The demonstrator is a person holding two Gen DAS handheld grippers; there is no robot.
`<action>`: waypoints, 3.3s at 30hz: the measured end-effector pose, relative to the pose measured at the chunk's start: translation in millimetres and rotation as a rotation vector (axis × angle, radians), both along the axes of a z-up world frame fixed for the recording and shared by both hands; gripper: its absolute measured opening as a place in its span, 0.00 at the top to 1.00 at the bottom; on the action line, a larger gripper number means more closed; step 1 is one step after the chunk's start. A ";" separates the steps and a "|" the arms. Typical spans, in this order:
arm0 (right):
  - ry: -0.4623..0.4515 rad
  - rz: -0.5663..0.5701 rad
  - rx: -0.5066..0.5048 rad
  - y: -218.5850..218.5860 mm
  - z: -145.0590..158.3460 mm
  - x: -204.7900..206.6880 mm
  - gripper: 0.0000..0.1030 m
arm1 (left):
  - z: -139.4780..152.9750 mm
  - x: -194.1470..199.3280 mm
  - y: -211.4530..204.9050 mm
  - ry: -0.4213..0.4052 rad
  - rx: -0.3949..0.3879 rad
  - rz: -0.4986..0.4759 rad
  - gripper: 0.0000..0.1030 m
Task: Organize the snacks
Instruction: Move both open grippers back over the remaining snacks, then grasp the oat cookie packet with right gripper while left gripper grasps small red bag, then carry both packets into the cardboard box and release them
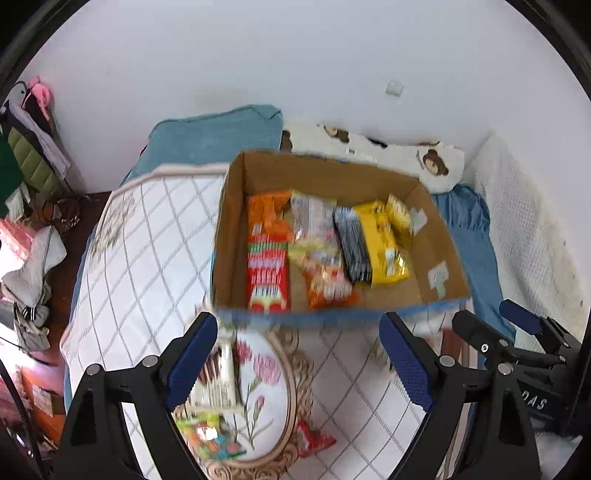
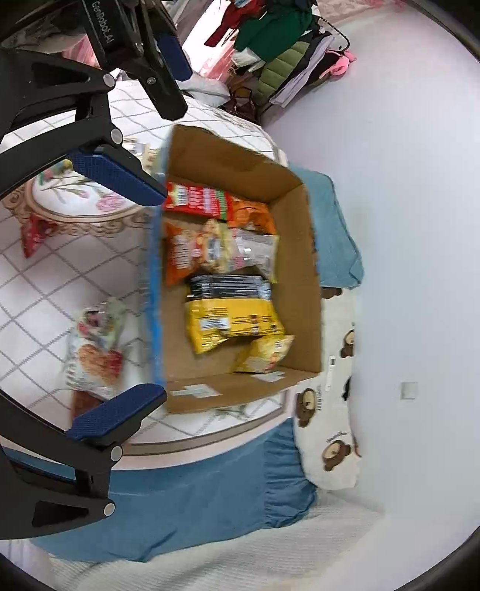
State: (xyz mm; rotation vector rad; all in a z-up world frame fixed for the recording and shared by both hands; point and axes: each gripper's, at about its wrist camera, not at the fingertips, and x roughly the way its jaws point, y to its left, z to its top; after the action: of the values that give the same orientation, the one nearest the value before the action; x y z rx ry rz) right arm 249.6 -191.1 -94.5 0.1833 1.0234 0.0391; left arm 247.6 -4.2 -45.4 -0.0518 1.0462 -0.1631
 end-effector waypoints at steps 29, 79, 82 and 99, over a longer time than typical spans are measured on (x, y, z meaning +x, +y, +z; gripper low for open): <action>0.338 0.018 0.071 -31.5 -205.5 -97.8 0.48 | -240.3 -64.2 -50.0 0.526 0.030 -0.065 0.13; 0.358 -0.001 0.123 -41.5 -184.3 -114.1 0.56 | -202.2 -77.6 -14.7 0.498 -0.122 -0.009 0.68; 0.327 0.021 0.161 -39.7 -162.8 -115.6 0.56 | -181.2 -77.6 -18.2 0.473 -0.153 -0.031 0.68; 0.039 0.053 0.136 -58.8 -19.1 21.7 0.56 | -29.0 90.2 -74.5 0.281 -0.281 -0.172 0.68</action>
State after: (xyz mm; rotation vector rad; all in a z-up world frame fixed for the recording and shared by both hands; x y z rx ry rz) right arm 271.2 -249.9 -113.7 0.2817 1.0648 0.1539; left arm 337.7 -78.7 -74.4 -0.2453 1.3025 -0.4692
